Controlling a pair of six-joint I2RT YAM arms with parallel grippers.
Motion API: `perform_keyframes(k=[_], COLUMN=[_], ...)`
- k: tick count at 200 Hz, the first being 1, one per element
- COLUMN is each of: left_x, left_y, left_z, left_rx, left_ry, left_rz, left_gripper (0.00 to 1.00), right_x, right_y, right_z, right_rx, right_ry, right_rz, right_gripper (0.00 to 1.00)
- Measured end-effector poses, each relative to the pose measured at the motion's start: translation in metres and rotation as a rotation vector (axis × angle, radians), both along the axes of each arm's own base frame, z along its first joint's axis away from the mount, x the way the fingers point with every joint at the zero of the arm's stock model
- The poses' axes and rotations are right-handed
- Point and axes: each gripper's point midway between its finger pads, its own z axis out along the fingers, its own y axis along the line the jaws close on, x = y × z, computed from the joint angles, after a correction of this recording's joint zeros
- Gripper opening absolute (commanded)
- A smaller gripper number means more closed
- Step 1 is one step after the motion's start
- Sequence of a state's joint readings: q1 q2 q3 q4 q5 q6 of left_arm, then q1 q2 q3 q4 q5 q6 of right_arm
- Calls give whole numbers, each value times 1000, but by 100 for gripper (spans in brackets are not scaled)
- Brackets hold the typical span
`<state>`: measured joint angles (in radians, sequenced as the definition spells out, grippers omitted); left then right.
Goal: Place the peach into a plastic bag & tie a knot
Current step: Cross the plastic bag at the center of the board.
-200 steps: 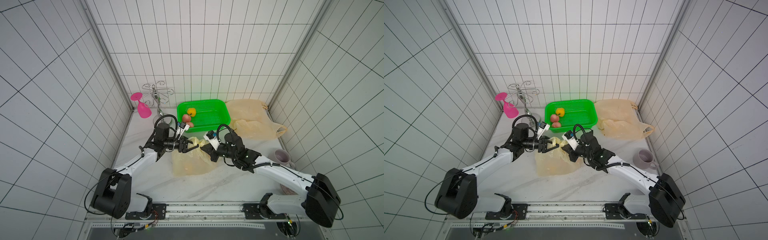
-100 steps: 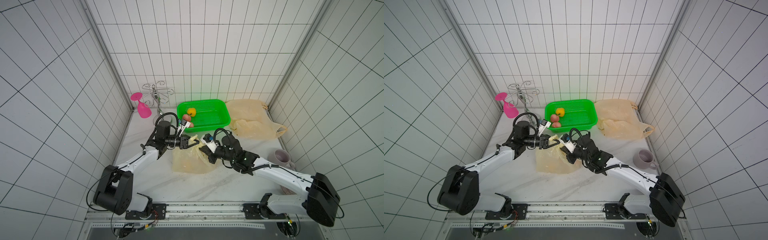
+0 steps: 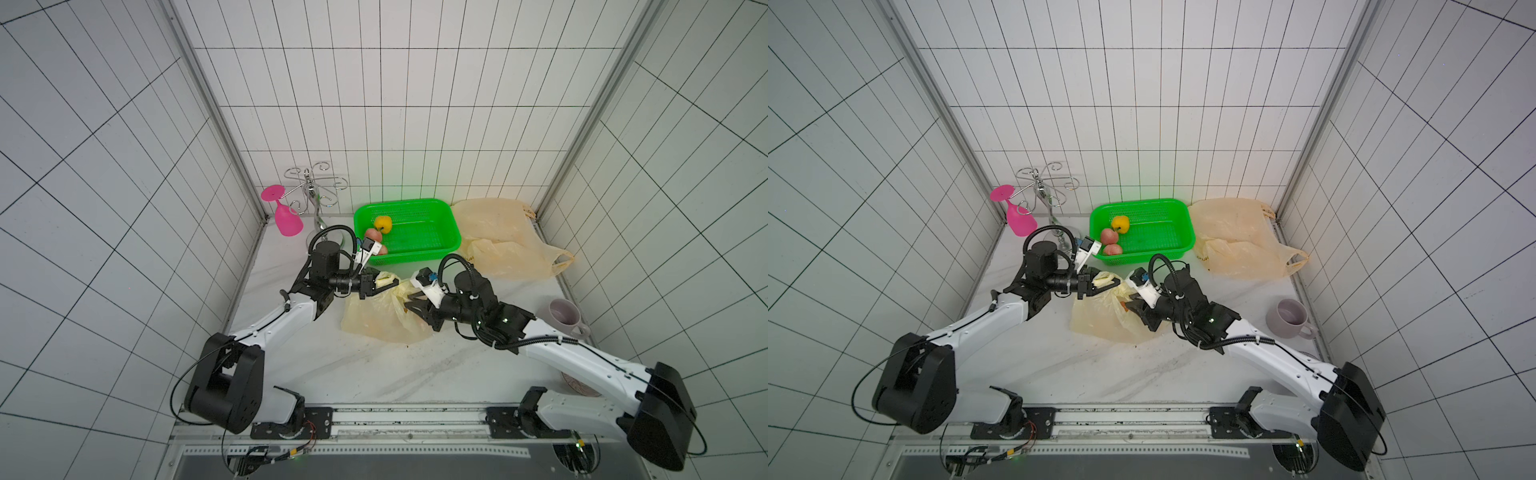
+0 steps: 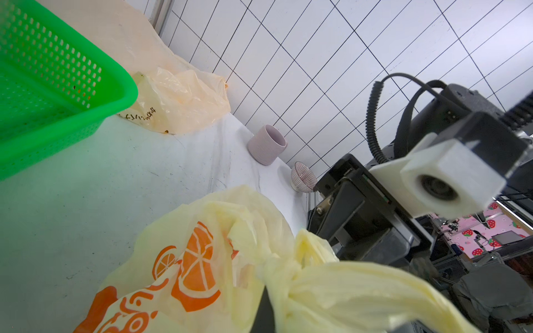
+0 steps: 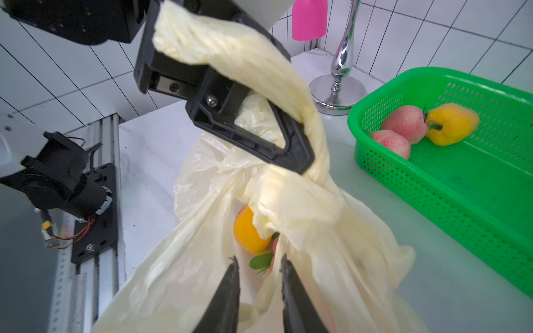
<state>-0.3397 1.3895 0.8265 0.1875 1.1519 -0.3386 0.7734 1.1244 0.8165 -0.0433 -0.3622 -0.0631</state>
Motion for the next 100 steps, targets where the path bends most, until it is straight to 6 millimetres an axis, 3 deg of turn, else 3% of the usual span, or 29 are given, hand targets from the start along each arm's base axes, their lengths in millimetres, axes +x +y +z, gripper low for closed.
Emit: perform_keyframes(k=[24,45,73,100], left_x=[-4,-11,-26,-34], left_y=[1,3,-1,-5], left_z=[-5,-6,6,13], left_rx=[0,0,-19,-32], left_ry=[-45,-88,-180,-225], left_rz=[-8,-22,-63,-95], left_gripper=[0,0,0,0], right_x=[-5,-5,-2,0], right_y=[-23,-37,-35,-33], right_z=[8,9,23,31], right_rx=[14,-41,-106,-147], right_ry=[59,137,190,208], right_rz=[-20,-32,-6,10], right_gripper=[42,54,74,80])
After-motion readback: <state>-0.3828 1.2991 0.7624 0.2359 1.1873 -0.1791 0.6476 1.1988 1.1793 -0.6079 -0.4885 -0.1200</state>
